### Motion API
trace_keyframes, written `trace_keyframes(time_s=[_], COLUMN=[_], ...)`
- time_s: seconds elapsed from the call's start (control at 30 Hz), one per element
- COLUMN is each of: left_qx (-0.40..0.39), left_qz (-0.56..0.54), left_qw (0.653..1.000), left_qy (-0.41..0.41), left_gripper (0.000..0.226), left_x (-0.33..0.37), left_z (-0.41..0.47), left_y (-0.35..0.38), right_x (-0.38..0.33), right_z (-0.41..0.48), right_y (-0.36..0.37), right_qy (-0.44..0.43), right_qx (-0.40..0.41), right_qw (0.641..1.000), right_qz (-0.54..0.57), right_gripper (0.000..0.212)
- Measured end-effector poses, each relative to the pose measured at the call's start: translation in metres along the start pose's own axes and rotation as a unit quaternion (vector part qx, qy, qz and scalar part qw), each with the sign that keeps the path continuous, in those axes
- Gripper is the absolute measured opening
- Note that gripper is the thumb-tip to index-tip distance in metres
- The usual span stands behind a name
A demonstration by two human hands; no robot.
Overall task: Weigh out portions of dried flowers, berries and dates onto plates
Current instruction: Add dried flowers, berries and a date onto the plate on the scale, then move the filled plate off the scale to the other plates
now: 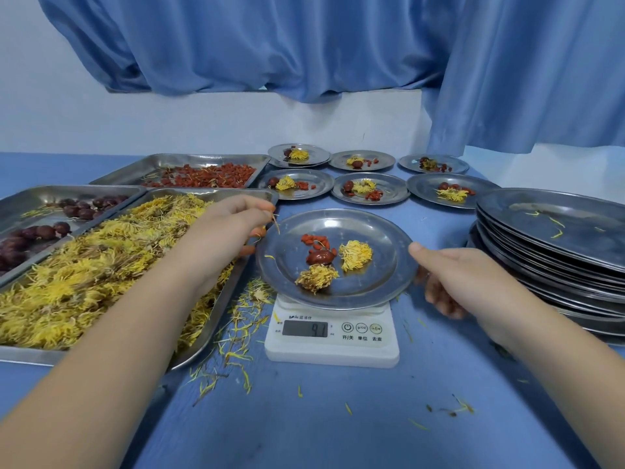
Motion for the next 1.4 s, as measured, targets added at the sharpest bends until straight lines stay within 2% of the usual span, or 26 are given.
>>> trace_keyframes(time_s=[0.13,0.23,0.47,0.6,0.73,0.93,1.03,1.17,1.3,1.4], left_qx=[-0.001,0.003,0.028,0.070,0.112,0.115,0.130,0.169,0.196,0.210], left_qz=[-0.025,-0.068,-0.145,-0.216,-0.305,-0.431,-0.470,-0.516,-0.558,-0.580], left_qw=[1.000,0.998,0.989,0.974,0.946,0.893,0.869,0.833,0.796,0.776], left_qy=[-0.005,-0.017,-0.014,-0.002,-0.022,-0.061,-0.082,-0.111,-0.126,-0.132], left_gripper=[0.012,0.013,0.017,0.020,0.022,0.026,0.031,0.036,0.039,0.039], left_x=[0.001,0.001,0.004,0.002,0.002,0.002,0.001,-0.004,-0.010,-0.013], left_z=[-0.002,-0.004,-0.004,-0.002,-0.002,-0.003,-0.003,-0.001,0.001,0.002], left_y=[0.000,-0.002,-0.008,-0.016,-0.021,-0.020,-0.021,-0.027,-0.032,-0.035], right_x=[0.000,0.000,-0.006,-0.019,-0.040,-0.096,-0.123,-0.147,-0.154,-0.151], right_z=[-0.005,-0.010,-0.011,-0.002,0.020,0.067,0.094,0.133,0.168,0.188], right_y=[0.010,0.014,0.018,0.020,0.025,0.056,0.079,0.107,0.129,0.142], right_qy=[0.035,0.047,0.054,0.044,0.044,0.047,0.054,0.061,0.079,0.105], right_qx=[-0.109,-0.144,-0.140,-0.128,-0.108,-0.103,-0.094,-0.043,-0.005,0.016], right_qw=[0.987,0.975,0.951,0.950,0.949,0.944,0.940,0.939,0.938,0.940], right_qz=[0.109,0.163,0.271,0.281,0.294,0.310,0.324,0.337,0.337,0.325], right_gripper=[0.022,0.018,0.020,0.016,0.015,0.019,0.020,0.018,0.027,0.027])
Point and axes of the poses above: each hand's wrist, its own z-axis towards the middle knuckle, its own y-axis out of the palm, x = y × z, the point moved 5 cm from there along z, towards the middle knuckle, and after that the axes turned 12 degrees about y, right-handed, at the moved point
